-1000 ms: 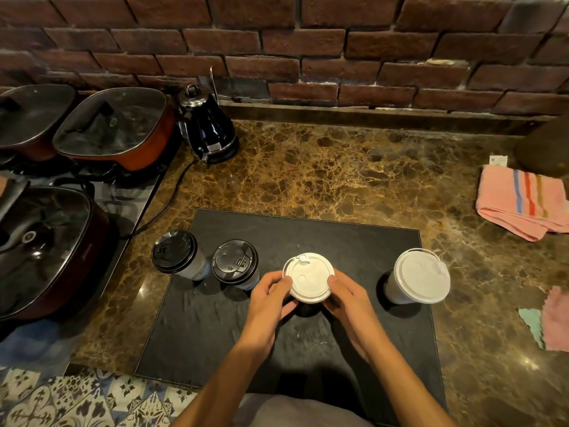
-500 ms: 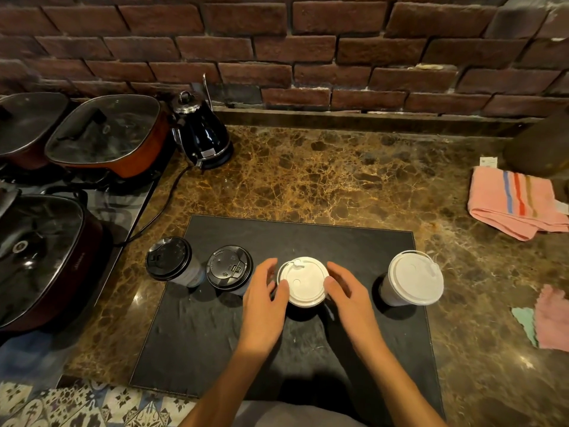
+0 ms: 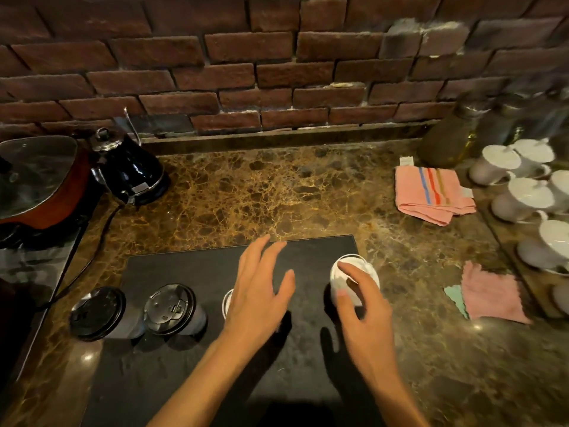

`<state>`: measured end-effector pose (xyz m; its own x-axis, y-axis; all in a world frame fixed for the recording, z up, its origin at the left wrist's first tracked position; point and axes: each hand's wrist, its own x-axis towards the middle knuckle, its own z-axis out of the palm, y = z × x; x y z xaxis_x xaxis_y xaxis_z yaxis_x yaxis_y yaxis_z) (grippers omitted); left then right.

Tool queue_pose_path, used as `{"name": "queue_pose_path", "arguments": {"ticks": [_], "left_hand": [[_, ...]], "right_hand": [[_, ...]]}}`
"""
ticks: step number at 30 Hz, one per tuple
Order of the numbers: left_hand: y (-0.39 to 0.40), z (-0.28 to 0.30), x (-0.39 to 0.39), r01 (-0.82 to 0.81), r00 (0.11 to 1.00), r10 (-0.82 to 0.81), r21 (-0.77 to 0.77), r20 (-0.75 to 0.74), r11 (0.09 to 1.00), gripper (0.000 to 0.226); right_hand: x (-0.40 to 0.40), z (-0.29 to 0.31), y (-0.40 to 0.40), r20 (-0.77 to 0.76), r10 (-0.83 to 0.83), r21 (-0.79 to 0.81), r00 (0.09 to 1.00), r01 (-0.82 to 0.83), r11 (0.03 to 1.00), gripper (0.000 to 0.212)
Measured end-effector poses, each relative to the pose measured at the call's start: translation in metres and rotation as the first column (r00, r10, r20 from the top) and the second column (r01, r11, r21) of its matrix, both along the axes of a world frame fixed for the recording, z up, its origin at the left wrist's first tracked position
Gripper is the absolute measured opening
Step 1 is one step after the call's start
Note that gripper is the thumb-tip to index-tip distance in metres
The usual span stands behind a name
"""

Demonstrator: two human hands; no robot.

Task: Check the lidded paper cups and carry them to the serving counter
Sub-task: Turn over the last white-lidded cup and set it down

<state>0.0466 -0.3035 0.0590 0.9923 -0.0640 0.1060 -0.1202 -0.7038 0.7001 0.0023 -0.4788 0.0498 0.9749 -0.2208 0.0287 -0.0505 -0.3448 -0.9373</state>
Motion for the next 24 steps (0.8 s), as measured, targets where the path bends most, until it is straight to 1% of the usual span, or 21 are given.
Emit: {"name": "queue_pose_path", "arguments": {"ticks": [2,4,6,8,11,13,14,16,18,19,20,22,24], "left_hand": [[-0.017,-0.001,0.009,0.087,0.996,-0.087,0.004,-0.019,0.996,0.048],[-0.035,-0.004,0.015,0.173,0.983,-0.172,0.012,-0.058,0.985,0.05],[-0.052,-0.009,0.021,0.248,0.965,-0.244,0.027,-0.096,0.968,0.052],[-0.068,-0.014,0.026,0.312,0.942,-0.303,0.04,-0.146,0.949,0.055],[-0.088,-0.021,0.033,0.396,0.899,-0.373,0.064,-0.23,0.916,0.059],[-0.098,-0.025,0.036,0.447,0.871,-0.407,0.1,-0.275,0.889,0.063],[-0.102,-0.027,0.037,0.465,0.862,-0.416,0.123,-0.289,0.877,0.065],[-0.109,-0.031,0.038,0.488,0.852,-0.427,0.165,-0.304,0.857,0.069],[-0.112,-0.036,0.038,0.513,0.841,-0.444,0.197,-0.308,0.836,0.071],[-0.113,-0.039,0.037,0.524,0.838,-0.453,0.213,-0.305,0.825,0.072],[-0.112,-0.041,0.037,0.528,0.838,-0.458,0.225,-0.298,0.819,0.072],[-0.11,-0.045,0.036,0.516,0.845,-0.448,0.222,-0.292,0.827,0.072],[-0.109,-0.046,0.037,0.501,0.849,-0.431,0.205,-0.304,0.841,0.074]], "right_hand": [[-0.004,-0.005,-0.015,0.013,-0.093,0.042,0.996,0.092,0.995,0.04],[-0.008,-0.015,-0.03,0.0,-0.185,0.104,0.983,0.184,0.977,0.049],[-0.012,-0.027,-0.043,-0.055,-0.246,0.158,0.968,0.252,0.955,0.056],[-0.013,-0.045,-0.053,-0.136,-0.249,0.177,0.959,0.271,0.946,0.057],[-0.009,-0.071,-0.062,-0.292,-0.17,0.187,0.941,0.231,0.955,0.075],[-0.005,-0.083,-0.063,-0.346,-0.107,0.197,0.932,0.184,0.963,0.083],[-0.002,-0.085,-0.061,-0.344,-0.077,0.207,0.936,0.156,0.966,0.083],[0.007,-0.085,-0.057,-0.32,-0.026,0.248,0.947,0.11,0.963,0.079],[0.021,-0.087,-0.048,-0.327,-0.007,0.252,0.945,0.094,0.963,0.065],[0.027,-0.093,-0.046,-0.352,0.0,0.25,0.936,0.094,0.964,0.055],[0.03,-0.099,-0.044,-0.406,0.018,0.229,0.914,0.083,0.97,0.049],[0.027,-0.107,-0.044,-0.507,0.053,0.138,0.86,0.021,0.99,0.054],[0.023,-0.111,-0.047,-0.526,0.052,0.073,0.849,-0.015,0.997,0.057]]}}
